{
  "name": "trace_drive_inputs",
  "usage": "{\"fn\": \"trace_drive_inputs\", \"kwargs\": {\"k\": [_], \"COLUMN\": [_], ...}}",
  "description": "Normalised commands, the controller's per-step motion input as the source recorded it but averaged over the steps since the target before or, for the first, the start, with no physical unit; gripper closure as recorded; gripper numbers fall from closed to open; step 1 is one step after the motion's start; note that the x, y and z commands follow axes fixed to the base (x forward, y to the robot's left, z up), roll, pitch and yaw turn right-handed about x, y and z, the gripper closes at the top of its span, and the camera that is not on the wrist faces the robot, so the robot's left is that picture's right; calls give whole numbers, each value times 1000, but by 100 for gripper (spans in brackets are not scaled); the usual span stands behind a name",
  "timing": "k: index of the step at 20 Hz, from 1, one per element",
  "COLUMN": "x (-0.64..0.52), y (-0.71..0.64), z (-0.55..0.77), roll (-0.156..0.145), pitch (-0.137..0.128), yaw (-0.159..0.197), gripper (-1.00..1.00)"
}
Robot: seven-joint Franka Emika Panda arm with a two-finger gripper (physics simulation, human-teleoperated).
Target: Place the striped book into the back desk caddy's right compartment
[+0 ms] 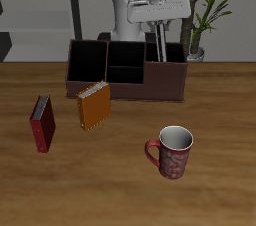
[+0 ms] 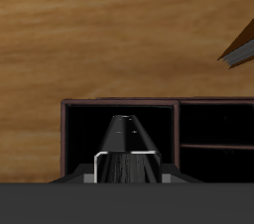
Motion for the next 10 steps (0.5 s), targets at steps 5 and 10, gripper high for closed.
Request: {"fn": "trace_drive_inputs", "kwargs": {"k": [5,10], "x": [56,51], "y": [6,25], "z": [-176,-284], "roll": [3,15], "pitch": [32,40], "yaw": [-3,6], "gripper": [100,100]}}
